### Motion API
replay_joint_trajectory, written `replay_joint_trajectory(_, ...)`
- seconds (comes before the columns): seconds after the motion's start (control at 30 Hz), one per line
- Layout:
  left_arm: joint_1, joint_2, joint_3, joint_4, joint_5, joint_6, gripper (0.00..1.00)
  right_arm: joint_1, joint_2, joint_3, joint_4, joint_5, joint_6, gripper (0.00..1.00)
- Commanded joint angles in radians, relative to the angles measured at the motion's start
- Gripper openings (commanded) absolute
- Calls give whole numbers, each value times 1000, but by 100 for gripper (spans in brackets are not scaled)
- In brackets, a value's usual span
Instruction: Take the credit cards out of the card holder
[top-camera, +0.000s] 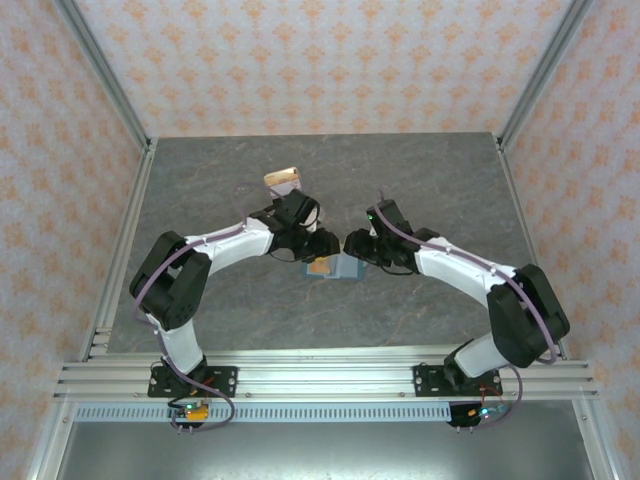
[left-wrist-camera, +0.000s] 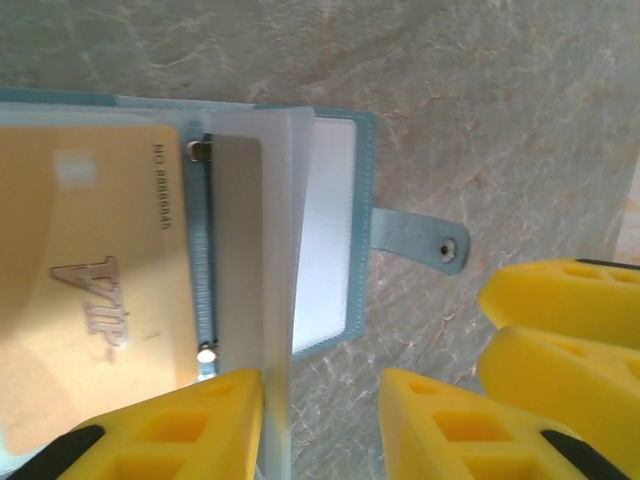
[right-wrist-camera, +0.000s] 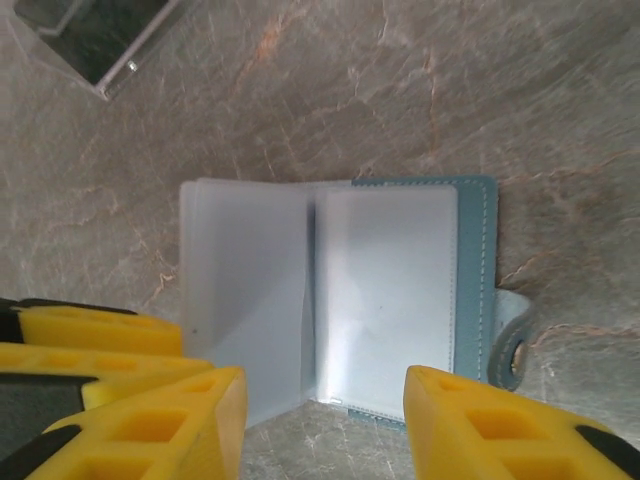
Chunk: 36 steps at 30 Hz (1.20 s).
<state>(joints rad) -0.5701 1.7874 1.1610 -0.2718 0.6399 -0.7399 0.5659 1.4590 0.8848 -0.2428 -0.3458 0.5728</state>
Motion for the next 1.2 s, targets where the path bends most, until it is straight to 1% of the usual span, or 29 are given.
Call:
replay_joint_trajectory(0.0,-9,8,40,45,35,-22,40,-7,-47,-16,4,73,15,46)
replay_joint_trajectory(0.17,-11,20,60,28,11,-21,45,-9,-48,-17,0,73,12,45)
replay_joint_trajectory(0.27,-8,20,69,21,-4,-21,47,-10,-48,-13,1,66,7,43)
replay_joint_trajectory(0.4,-8,24,70,49,8,-40,48,-9,-48,-12,0,51,1,41)
replay_joint_trajectory(0.57,-11,72,66,118,62,-94,48,-8,-55,-11,-7,67,0,41)
replay_joint_trajectory(0.67,-13,79,64,153,74,-114,48,-10,-67,-12,-18,91,-1,40)
replay_joint_trajectory(0.77,-12,71,71,141,65,-104,48,-10,-77,-14,-23,102,-1,40)
replay_joint_trajectory(0.87,2,48,60,106,33,-83,47,-10,-66,-6,-27,82,-12,38)
replay_joint_trajectory(0.97,31,17,12,126,13,-98,44,-10,-46,-1,-22,40,-17,36)
replay_joint_trajectory(1.07,33,25,-1,157,37,-112,43,-10,-29,3,-12,10,-15,36)
replay_joint_trajectory(1.17,27,55,-3,197,58,-142,42,-9,-25,7,-11,11,-14,35)
